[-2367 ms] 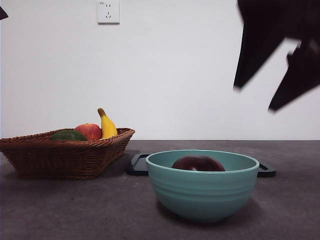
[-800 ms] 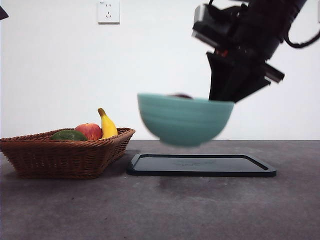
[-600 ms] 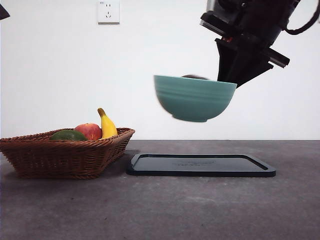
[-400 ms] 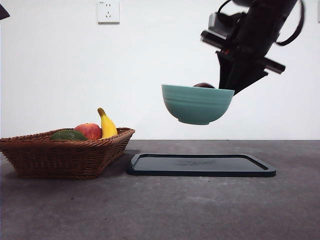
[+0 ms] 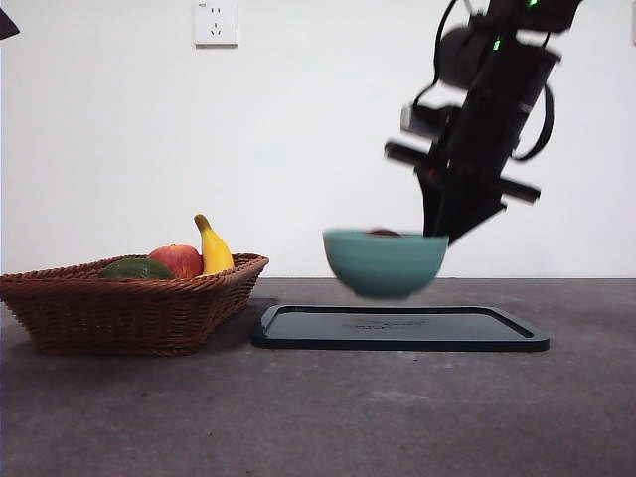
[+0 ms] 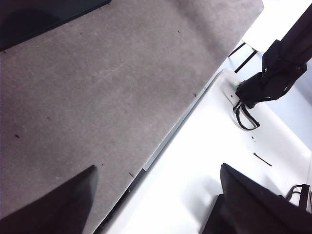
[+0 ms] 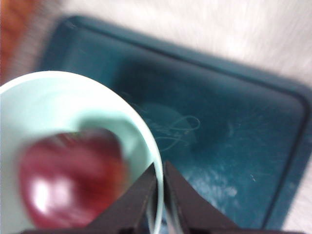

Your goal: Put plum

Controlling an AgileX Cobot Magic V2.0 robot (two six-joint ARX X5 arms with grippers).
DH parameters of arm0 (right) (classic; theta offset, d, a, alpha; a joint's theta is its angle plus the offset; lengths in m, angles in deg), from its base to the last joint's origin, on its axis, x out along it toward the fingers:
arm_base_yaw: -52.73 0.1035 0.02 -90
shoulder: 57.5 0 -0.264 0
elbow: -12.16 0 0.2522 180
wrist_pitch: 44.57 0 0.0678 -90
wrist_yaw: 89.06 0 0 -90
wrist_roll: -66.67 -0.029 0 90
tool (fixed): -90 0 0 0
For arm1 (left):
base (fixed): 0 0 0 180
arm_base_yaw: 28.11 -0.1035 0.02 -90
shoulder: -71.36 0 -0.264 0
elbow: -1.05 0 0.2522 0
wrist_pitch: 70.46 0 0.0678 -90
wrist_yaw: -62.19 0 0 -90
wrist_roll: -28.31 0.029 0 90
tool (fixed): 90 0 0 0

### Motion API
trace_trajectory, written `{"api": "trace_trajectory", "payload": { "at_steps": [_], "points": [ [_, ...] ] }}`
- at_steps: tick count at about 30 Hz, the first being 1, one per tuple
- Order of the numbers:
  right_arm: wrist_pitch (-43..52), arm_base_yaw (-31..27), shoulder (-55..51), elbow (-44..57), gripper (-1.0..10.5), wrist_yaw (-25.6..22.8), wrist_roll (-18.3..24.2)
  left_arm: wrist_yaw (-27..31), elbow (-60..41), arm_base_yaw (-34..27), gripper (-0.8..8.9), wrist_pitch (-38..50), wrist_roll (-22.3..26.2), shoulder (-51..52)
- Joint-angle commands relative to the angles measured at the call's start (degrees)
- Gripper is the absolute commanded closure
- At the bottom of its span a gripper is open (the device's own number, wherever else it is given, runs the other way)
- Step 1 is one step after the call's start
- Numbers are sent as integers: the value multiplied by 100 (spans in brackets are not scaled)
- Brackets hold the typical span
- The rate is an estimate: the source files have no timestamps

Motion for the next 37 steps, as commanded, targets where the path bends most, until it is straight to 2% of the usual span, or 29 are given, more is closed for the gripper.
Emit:
{"api": "trace_trajectory", "payload": {
  "at_steps": [1, 17, 22, 25, 37],
  "points": [
    [179, 9, 317, -197, 939, 15, 44, -35, 74, 33, 409, 39, 46, -28],
    [299, -11, 710, -197, 935, -20, 31, -35, 74, 33, 409, 22, 31, -28],
    [286, -11, 686, -197, 788, -20, -42, -35, 74, 33, 409, 22, 33, -28],
    [267, -11, 632, -197, 765, -22, -101, -35, 74, 33, 409, 24, 31, -28],
    [15, -39, -520, -197, 765, -42, 63, -35, 76, 33, 409, 57, 42, -28]
  ]
}}
